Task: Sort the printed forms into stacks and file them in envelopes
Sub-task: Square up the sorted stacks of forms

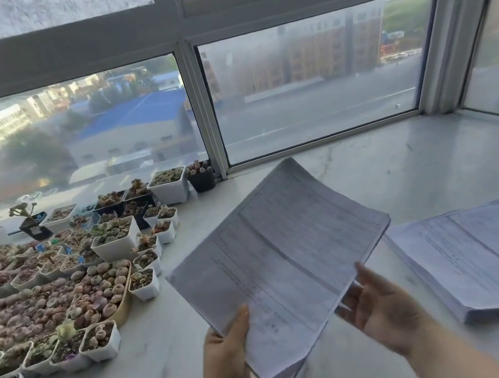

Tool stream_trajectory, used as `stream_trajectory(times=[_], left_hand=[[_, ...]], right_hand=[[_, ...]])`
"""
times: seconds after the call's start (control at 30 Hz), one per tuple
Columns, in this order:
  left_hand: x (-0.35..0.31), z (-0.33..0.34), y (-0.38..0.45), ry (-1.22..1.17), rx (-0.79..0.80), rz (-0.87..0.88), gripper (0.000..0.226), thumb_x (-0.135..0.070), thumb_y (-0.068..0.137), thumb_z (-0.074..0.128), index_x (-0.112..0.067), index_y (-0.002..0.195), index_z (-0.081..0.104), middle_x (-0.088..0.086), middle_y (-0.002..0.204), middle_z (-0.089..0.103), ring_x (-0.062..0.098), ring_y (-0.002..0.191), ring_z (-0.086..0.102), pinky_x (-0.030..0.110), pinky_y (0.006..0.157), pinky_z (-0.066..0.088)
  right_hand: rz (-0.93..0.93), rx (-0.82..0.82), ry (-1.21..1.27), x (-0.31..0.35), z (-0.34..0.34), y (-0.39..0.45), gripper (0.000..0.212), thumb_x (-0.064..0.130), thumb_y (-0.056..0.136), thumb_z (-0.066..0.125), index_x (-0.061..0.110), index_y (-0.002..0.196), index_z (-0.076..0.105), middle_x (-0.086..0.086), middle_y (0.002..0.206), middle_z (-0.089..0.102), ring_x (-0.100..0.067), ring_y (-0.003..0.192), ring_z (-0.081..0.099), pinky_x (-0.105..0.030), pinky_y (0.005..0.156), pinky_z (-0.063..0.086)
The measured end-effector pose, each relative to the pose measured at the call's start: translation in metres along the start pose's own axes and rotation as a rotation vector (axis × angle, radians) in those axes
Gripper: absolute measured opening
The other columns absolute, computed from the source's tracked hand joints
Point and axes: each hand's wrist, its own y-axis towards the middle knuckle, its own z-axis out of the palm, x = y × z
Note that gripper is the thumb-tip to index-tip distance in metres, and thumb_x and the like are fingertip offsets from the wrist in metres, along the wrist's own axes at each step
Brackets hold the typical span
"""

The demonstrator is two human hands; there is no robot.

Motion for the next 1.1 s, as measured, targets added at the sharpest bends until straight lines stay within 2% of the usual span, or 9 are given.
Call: stream_trajectory(times=[0.13, 0.23, 0.4, 0.47, 0.63, 0.77, 0.9, 1.0, 1.1], left_hand=[[0.021, 0.009, -0.009, -0.025, 0.006, -0.014, 0.040, 0.003, 0.060, 0.079, 0.001, 0.098, 0.068, 0.020, 0.094, 0.072, 0.031, 0.077, 0.071, 0.035, 0.058, 0.057], [-0.010, -0.019, 0.006, -0.009, 0.043, -0.008, 0.037, 0.003, 0.066, 0.068, 0.001, 0.103, 0.066, 0.018, 0.098, 0.072, 0.024, 0.075, 0.071, 0.031, 0.059, 0.058], [-0.054, -0.027, 0.030, 0.377, 0.427, -0.136, 0.038, 0.003, 0.067, 0.077, 0.004, 0.104, 0.070, 0.027, 0.106, 0.068, 0.032, 0.092, 0.069, 0.032, 0.068, 0.057], [-0.053, -0.009, 0.035, 0.387, 0.357, -0.031, 0.035, 0.005, 0.063, 0.081, 0.001, 0.097, 0.072, 0.026, 0.103, 0.069, 0.033, 0.090, 0.069, 0.033, 0.070, 0.058], [-0.032, 0.027, 0.043, 0.388, -0.012, 0.344, 0.005, -0.007, 0.072, 0.079, -0.010, 0.072, 0.076, 0.010, 0.074, 0.072, 0.019, 0.068, 0.064, 0.041, 0.068, 0.056], [-0.032, 0.031, 0.044, 0.445, -0.075, 0.532, 0.016, -0.023, 0.063, 0.084, -0.015, 0.070, 0.073, -0.006, 0.059, 0.067, 0.002, 0.054, 0.057, 0.019, 0.051, 0.049], [-0.029, 0.020, 0.047, 0.450, -0.026, 0.489, 0.015, -0.015, 0.062, 0.088, -0.016, 0.071, 0.075, 0.002, 0.065, 0.072, 0.003, 0.058, 0.061, 0.017, 0.053, 0.051], [-0.020, 0.024, 0.047, 0.537, -0.064, 0.456, 0.019, -0.020, 0.063, 0.080, -0.006, 0.060, 0.068, -0.004, 0.056, 0.064, 0.003, 0.053, 0.052, 0.017, 0.050, 0.045], [-0.022, 0.041, 0.049, 0.440, -0.156, 0.473, 0.011, -0.016, 0.069, 0.081, -0.013, 0.065, 0.071, -0.005, 0.058, 0.065, 0.003, 0.056, 0.055, 0.023, 0.054, 0.050]], right_hand=[[-0.065, -0.105, -0.045, -0.029, 0.030, 0.005, 0.018, 0.006, 0.091, 0.058, 0.002, 0.106, 0.066, -0.020, 0.099, 0.073, -0.036, 0.081, 0.073, -0.044, 0.055, 0.060], [-0.141, -0.050, -0.184, 0.005, 0.022, 0.006, 0.031, 0.007, 0.082, 0.064, 0.003, 0.113, 0.066, -0.019, 0.107, 0.072, -0.037, 0.091, 0.071, -0.042, 0.062, 0.060], [-0.115, 0.189, -0.488, 0.048, 0.017, 0.008, 0.038, 0.009, 0.072, 0.075, 0.009, 0.111, 0.073, -0.019, 0.115, 0.069, -0.037, 0.104, 0.067, -0.038, 0.076, 0.059], [-0.182, 0.202, -0.594, 0.042, 0.024, 0.011, 0.033, 0.011, 0.072, 0.073, 0.012, 0.104, 0.076, -0.018, 0.110, 0.071, -0.034, 0.101, 0.069, -0.034, 0.076, 0.058], [-0.460, 0.051, -0.686, 0.020, 0.039, 0.020, 0.025, 0.011, 0.071, 0.082, -0.001, 0.091, 0.075, -0.022, 0.094, 0.073, -0.029, 0.085, 0.068, -0.036, 0.071, 0.055], [-0.540, 0.055, -0.729, 0.033, 0.047, 0.022, 0.030, 0.024, 0.074, 0.080, 0.001, 0.093, 0.074, -0.020, 0.094, 0.073, -0.024, 0.084, 0.070, -0.032, 0.070, 0.056], [-0.517, 0.029, -0.779, 0.029, 0.031, 0.022, 0.021, 0.015, 0.072, 0.082, 0.014, 0.093, 0.078, -0.008, 0.094, 0.076, -0.020, 0.090, 0.072, -0.028, 0.073, 0.058], [-0.499, -0.101, -0.710, 0.017, 0.030, 0.028, 0.004, 0.007, 0.078, 0.074, 0.008, 0.081, 0.076, -0.011, 0.090, 0.076, -0.022, 0.086, 0.069, -0.041, 0.077, 0.056], [-0.554, -0.095, -0.722, 0.018, 0.046, 0.029, 0.030, 0.028, 0.071, 0.073, -0.001, 0.080, 0.071, -0.012, 0.080, 0.071, -0.021, 0.075, 0.062, -0.042, 0.069, 0.050]])
